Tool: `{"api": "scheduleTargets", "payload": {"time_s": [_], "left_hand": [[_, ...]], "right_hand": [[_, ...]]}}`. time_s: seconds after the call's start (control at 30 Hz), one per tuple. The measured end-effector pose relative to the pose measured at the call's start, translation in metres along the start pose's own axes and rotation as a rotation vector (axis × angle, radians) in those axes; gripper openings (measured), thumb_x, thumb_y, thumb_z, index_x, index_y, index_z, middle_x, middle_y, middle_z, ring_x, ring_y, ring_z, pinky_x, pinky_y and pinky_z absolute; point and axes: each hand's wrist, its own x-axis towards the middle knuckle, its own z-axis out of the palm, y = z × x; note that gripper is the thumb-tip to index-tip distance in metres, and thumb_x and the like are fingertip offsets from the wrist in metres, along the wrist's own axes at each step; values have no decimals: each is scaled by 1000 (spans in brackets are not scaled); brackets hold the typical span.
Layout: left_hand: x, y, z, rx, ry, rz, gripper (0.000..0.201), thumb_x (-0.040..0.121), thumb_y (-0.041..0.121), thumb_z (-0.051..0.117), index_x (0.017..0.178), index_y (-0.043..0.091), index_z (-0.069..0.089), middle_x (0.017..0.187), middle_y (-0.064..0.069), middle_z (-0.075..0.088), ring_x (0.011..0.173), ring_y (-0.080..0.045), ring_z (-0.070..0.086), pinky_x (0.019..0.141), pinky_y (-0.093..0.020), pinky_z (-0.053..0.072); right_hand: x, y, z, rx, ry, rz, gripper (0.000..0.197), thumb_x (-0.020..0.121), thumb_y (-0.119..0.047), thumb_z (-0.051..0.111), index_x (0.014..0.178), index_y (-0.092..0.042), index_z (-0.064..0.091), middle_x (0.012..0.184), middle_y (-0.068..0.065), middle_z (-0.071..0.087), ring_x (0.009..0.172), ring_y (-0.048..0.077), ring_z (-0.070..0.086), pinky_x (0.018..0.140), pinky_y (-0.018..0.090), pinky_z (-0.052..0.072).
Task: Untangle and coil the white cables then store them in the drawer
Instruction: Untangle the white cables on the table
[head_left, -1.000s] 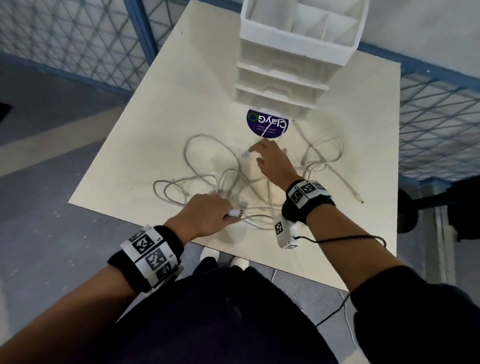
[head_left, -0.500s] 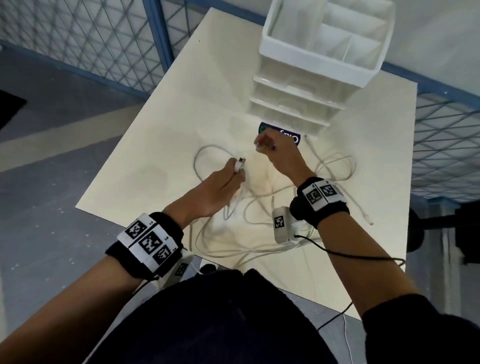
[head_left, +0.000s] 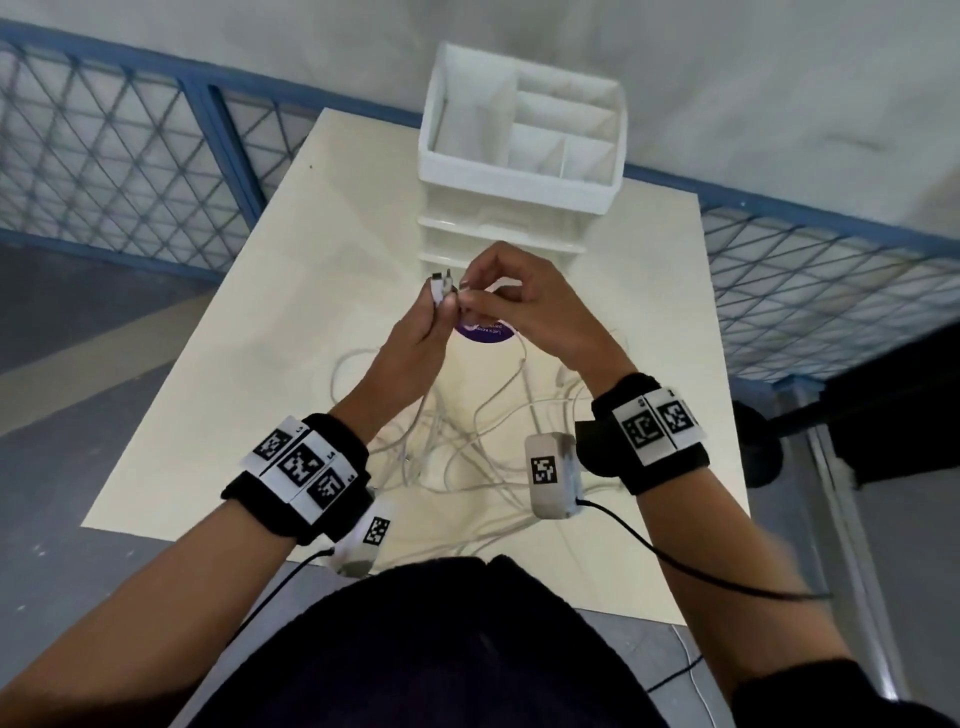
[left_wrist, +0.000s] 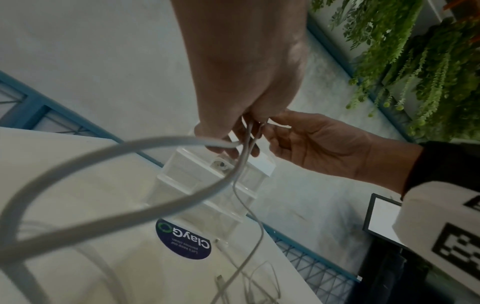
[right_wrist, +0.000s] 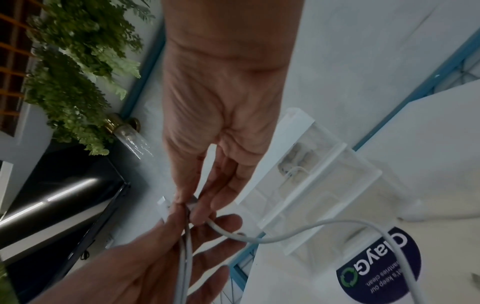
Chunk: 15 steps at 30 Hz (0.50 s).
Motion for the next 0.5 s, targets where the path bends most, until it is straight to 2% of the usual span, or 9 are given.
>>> {"api": "scheduleTargets", "payload": {"time_s": [0.07, 0.13, 0.2, 0.27, 0.3, 0.37, 0.4, 0.47, 0.5], "left_hand": [[2, 5, 2, -25, -61, 10, 36, 99, 33, 28, 100, 3, 47, 94, -14, 54, 94, -32, 52, 97, -56, 40], [4, 11, 3, -29, -110, -2, 35, 100, 28, 28, 98, 1, 50, 90, -5, 55, 91, -20, 52, 97, -47, 41], [7, 14, 2, -36, -118, -16, 33, 100, 28, 28, 90, 6, 51, 83, 0, 55, 87, -14, 52, 94, -39, 40], [9, 22, 1, -80, -114, -7, 35, 102, 30, 26, 84, 10, 49, 77, 0, 60, 85, -17, 58, 95, -37, 42], [10, 28, 1, -106, -114, 6, 36, 102, 31, 25, 84, 11, 49, 75, -1, 62, 85, -20, 61, 95, -39, 45], [12, 42, -2, -158, -100, 17, 34, 102, 33, 23, 86, 14, 46, 69, -1, 61, 74, -20, 62, 84, -37, 53], [14, 49, -3, -187, -86, 13, 31, 102, 34, 22, 87, 16, 42, 66, -1, 58, 65, -18, 60, 72, -33, 55], [16, 60, -8, -212, -58, 23, 27, 102, 35, 20, 92, 17, 37, 61, 2, 47, 49, -12, 46, 52, -24, 48], [17, 63, -10, -225, -56, 43, 27, 102, 35, 19, 92, 17, 37, 60, 3, 41, 46, -9, 38, 48, -22, 42]], "right_hand": [[-1, 1, -3, -19, 36, -14, 11, 81, -14, 70, 85, -10, 61, 81, 13, 63, 67, 21, 64, 71, 30, 53], [-2, 1, -6, -56, 80, -42, 8, 82, -14, 69, 82, -15, 61, 80, 4, 63, 68, 12, 59, 68, 22, 46], [-5, 2, -4, 40, 110, -36, 10, 90, -16, 60, 92, -7, 58, 82, 5, 61, 69, 14, 58, 66, 17, 47], [-8, 5, 2, 233, 98, 42, 42, 98, -37, 38, 113, 0, 52, 80, 9, 60, 68, 20, 57, 71, 21, 51], [-8, 8, 7, 320, 66, 94, 59, 97, -51, 26, 119, -4, 53, 78, 15, 60, 69, 19, 58, 78, 25, 50], [-5, 9, 20, 465, -29, 178, 76, 93, -61, 6, 115, -17, 63, 86, 32, 57, 81, 13, 65, 91, 28, 48], [-5, 8, 26, 552, -70, 207, 78, 93, -58, 0, 121, -18, 61, 82, 29, 58, 82, 9, 66, 88, 25, 49], [-5, 0, 35, 675, -174, 276, 72, 97, -51, -2, 139, -10, 39, 61, 5, 64, 62, 5, 66, 72, 18, 53], [-5, 0, 39, 645, -238, 295, 70, 98, -48, -1, 135, -7, 41, 56, 2, 63, 54, 9, 66, 70, 20, 54]]}}
